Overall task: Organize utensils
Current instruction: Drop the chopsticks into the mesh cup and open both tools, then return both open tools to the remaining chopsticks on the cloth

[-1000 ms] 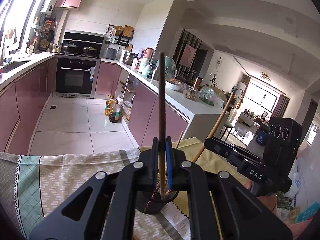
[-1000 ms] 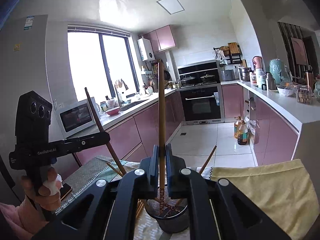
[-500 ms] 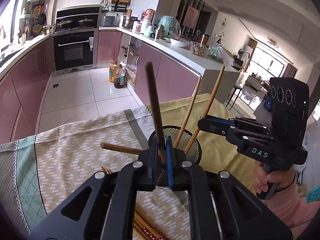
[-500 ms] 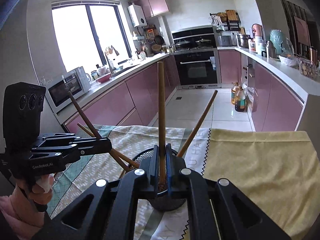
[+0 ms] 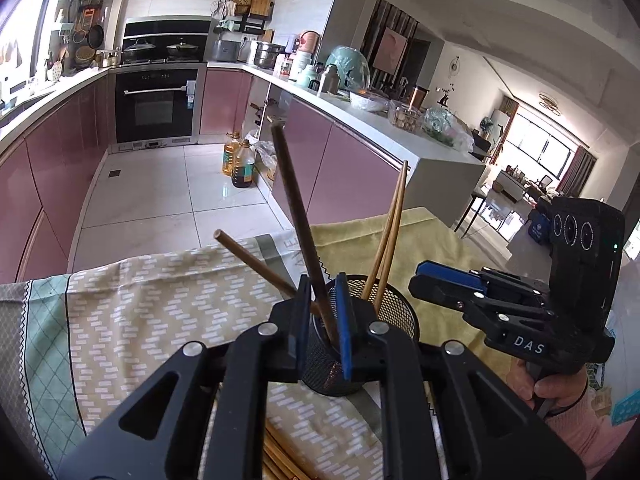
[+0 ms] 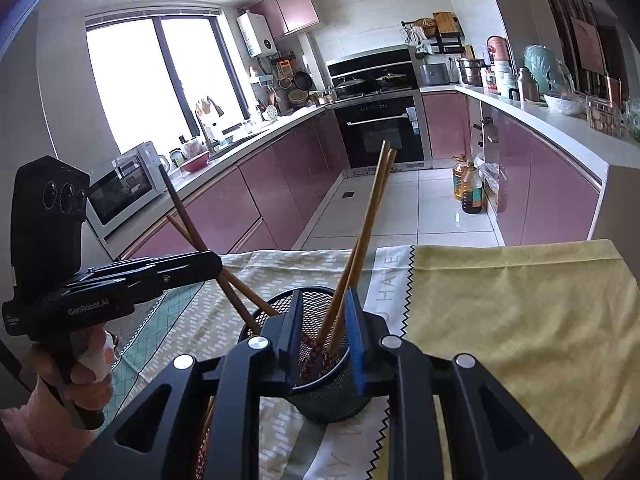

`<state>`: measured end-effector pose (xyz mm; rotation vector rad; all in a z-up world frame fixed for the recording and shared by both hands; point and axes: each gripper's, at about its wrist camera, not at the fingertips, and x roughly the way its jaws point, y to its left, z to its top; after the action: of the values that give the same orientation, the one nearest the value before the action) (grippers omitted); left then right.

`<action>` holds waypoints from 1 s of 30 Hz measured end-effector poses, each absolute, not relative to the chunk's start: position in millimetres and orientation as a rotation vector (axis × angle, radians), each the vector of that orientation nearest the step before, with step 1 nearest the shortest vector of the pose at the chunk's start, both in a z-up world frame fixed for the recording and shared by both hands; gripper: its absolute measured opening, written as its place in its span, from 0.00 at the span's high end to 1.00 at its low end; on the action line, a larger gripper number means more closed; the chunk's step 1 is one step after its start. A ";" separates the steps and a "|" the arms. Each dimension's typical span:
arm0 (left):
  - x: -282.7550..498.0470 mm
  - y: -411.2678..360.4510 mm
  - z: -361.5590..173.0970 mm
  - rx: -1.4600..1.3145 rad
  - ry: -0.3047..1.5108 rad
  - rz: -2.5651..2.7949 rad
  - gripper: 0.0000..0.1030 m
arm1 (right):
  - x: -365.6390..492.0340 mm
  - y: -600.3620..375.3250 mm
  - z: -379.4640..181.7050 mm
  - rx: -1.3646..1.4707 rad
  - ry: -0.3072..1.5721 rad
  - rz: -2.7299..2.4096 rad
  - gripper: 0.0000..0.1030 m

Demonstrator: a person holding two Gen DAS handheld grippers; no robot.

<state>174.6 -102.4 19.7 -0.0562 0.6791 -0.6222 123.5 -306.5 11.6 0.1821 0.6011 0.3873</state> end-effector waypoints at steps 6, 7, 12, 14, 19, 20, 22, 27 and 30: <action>154.6 -81.2 17.9 -0.074 0.633 -0.610 0.80 | 84.8 -280.5 14.5 0.101 0.547 0.499 0.67; 151.6 -76.5 17.0 -0.080 0.631 -0.609 0.79 | 79.5 -274.1 13.6 0.089 0.547 0.523 0.67; 132.8 -54.4 8.9 -0.087 0.622 -0.565 0.75 | 67.1 -239.0 -8.6 0.034 0.628 0.610 0.65; 124.1 -46.1 1.1 -0.080 0.631 -0.542 0.75 | 67.8 -227.6 -23.0 0.023 0.677 0.625 0.65; 111.4 -27.4 -29.9 -0.094 0.711 -0.489 0.73 | 74.3 -208.1 -55.0 0.039 0.791 0.628 0.65; 109.5 -24.4 -37.0 -0.101 0.729 -0.487 0.73 | 76.1 -205.4 -59.4 0.042 0.808 0.624 0.65; 105.0 -20.1 -51.6 -0.105 0.765 -0.478 0.73 | 79.9 -200.4 -65.5 0.044 0.831 0.616 0.65; 98.8 -15.8 -78.1 -0.114 0.830 -0.457 0.73 | 86.2 -189.3 -74.8 0.044 0.861 0.590 0.66; 96.6 -14.5 -88.6 -0.126 0.850 -0.457 0.73 | 90.3 -182.4 -77.8 0.036 0.878 0.575 0.67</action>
<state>96.6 -14.5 -88.6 -0.1263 0.8500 -0.4574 90.3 -182.4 -77.8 0.0355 0.8784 0.5747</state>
